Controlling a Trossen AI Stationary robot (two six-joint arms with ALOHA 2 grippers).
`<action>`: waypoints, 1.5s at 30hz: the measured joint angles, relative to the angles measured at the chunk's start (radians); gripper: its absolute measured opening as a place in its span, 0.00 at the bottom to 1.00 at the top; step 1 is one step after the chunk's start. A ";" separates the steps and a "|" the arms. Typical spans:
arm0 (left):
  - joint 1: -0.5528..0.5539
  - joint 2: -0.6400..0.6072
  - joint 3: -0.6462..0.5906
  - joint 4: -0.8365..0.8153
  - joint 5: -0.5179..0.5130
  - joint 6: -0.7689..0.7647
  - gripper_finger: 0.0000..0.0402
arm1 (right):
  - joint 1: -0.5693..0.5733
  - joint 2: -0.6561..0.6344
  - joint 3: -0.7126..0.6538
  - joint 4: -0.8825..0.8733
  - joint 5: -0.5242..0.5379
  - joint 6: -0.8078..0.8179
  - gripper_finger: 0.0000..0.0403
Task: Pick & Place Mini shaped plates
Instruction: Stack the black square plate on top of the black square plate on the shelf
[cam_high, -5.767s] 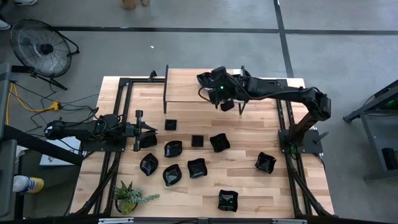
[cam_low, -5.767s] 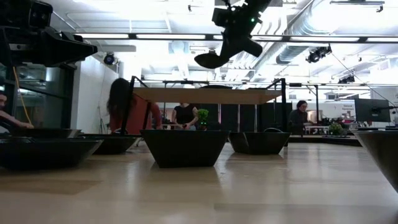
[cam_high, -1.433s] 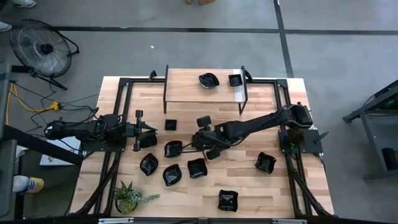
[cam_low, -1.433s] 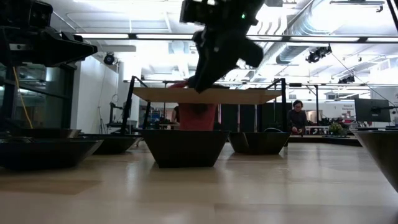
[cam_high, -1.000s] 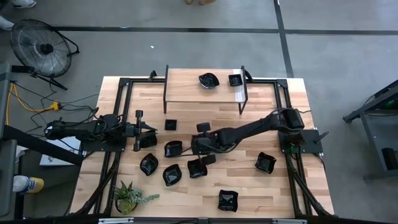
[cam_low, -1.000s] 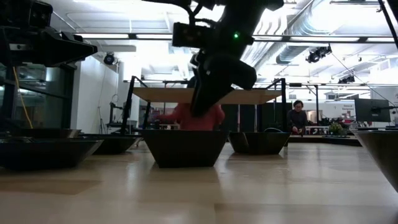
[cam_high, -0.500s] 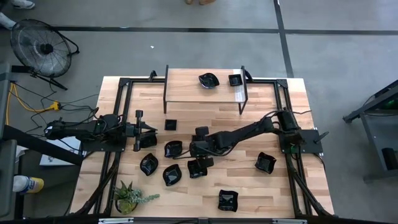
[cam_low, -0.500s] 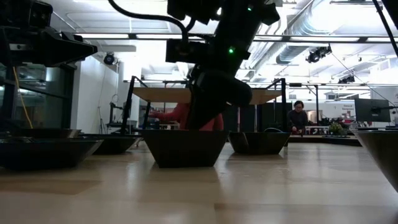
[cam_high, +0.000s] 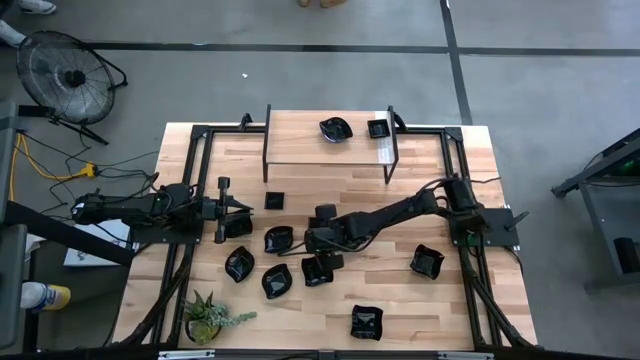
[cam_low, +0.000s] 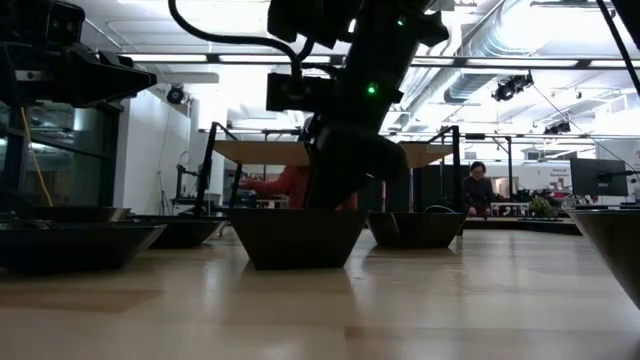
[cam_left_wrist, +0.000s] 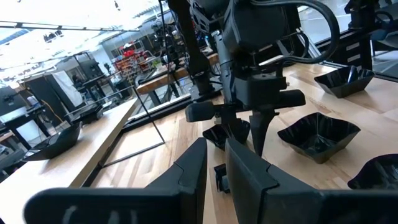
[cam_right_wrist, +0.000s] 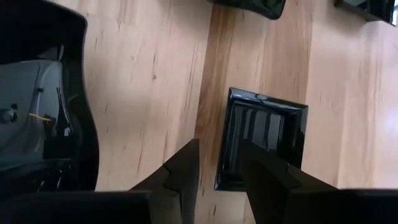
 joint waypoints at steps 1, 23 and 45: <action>0.000 0.000 0.000 0.000 0.000 0.000 0.14 | 0.000 0.002 0.000 0.001 0.001 0.000 0.27; 0.000 0.000 0.000 0.000 0.000 0.000 0.14 | 0.000 0.043 0.000 0.030 0.031 -0.001 0.27; 0.000 0.000 0.000 0.000 0.000 0.000 0.14 | 0.000 0.043 0.000 0.032 0.039 -0.001 0.06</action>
